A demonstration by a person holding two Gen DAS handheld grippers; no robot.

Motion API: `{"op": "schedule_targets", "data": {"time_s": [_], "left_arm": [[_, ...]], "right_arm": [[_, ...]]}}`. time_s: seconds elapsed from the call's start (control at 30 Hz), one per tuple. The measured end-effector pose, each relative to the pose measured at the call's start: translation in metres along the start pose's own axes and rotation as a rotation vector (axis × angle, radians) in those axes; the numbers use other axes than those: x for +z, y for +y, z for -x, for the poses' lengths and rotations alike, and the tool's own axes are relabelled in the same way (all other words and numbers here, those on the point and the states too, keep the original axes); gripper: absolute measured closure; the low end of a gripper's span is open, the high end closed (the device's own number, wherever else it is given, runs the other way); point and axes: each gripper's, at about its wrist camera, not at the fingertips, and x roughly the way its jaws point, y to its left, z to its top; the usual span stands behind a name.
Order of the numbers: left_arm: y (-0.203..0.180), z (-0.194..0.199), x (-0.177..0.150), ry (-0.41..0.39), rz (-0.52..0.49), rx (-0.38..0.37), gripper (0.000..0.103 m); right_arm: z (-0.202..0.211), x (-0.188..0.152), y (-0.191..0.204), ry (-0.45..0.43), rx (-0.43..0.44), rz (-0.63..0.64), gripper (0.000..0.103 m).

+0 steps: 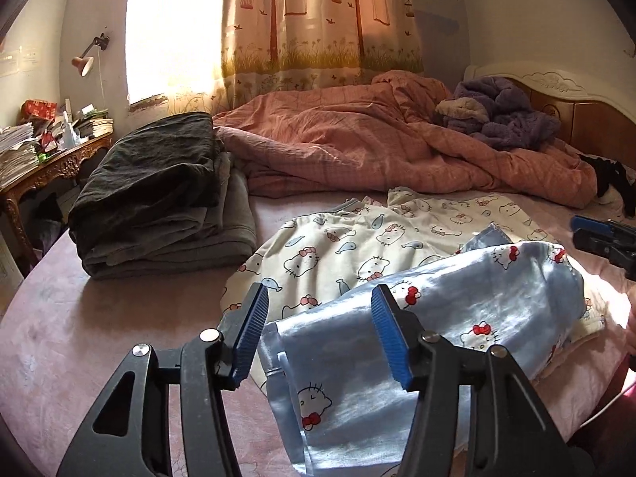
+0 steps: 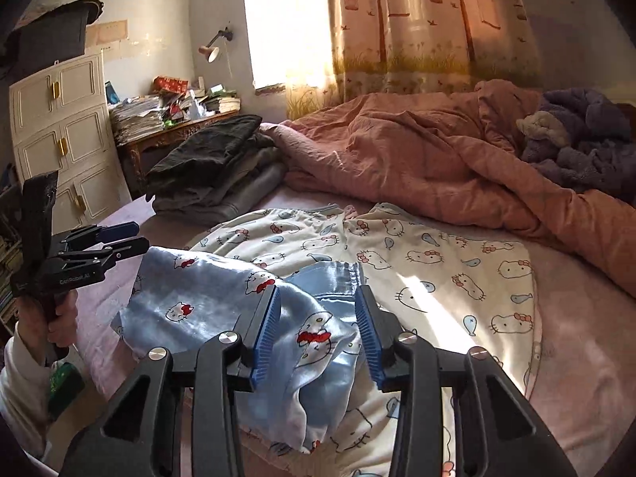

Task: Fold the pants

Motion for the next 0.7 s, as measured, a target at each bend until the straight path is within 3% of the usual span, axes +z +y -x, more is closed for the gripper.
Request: {"op": "schedule_targets", "data": {"time_s": [0.07,0.13,0.2,0.27,0.3,0.37,0.5,0.7], "left_arm": [[0.006,-0.009,-0.003,0.039,0.019,-0.009,0.046],[0.017,-0.020,-0.007,0.088,0.083,-0.056,0.044],[0.027,-0.030,-0.015,0.130,0.163,-0.128,0.043],[0.031,-0.036,-0.023,0.145,0.213,-0.151,0.047],[0.032,-0.037,-0.026,0.140,0.223,-0.151,0.068],[0.033,-0.041,-0.030,0.142,0.236,-0.152,0.101],[0.037,-0.040,-0.031,0.121,0.270,-0.141,0.101],[0.038,-0.035,-0.028,0.077,0.236,-0.039,0.101]], "right_arm": [[0.009,-0.009,-0.005,-0.043,-0.015,-0.034,0.045],[0.004,-0.010,-0.010,0.000,0.031,-0.051,0.045],[-0.006,-0.009,-0.017,0.042,0.074,-0.104,0.053],[-0.019,-0.008,-0.019,0.099,0.092,-0.139,0.072],[-0.025,-0.009,-0.019,0.124,0.082,-0.143,0.075],[-0.032,-0.009,-0.016,0.117,0.062,-0.132,0.095],[-0.039,0.002,-0.010,0.067,0.036,-0.095,0.098],[-0.067,0.021,-0.005,0.066,-0.002,-0.077,0.098]]}}
